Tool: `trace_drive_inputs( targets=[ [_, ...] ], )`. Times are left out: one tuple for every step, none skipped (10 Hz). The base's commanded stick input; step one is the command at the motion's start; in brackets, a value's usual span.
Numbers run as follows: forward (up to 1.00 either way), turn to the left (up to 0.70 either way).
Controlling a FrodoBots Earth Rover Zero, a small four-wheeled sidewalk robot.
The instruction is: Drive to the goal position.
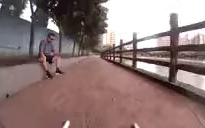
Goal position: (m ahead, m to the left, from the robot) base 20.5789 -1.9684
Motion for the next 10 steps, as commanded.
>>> trace_drive_inputs(
  targets=[
    [1.00,0.00],
    [1.00,0.00],
    [1.00,0.00],
    [1.00,0.00],
    [1.00,0.00],
    [1.00,0.00],
    [1.00,0.00],
    [1.00,0.00],
    [1.00,0.00],
    [1.00,0.01]
  ],
)
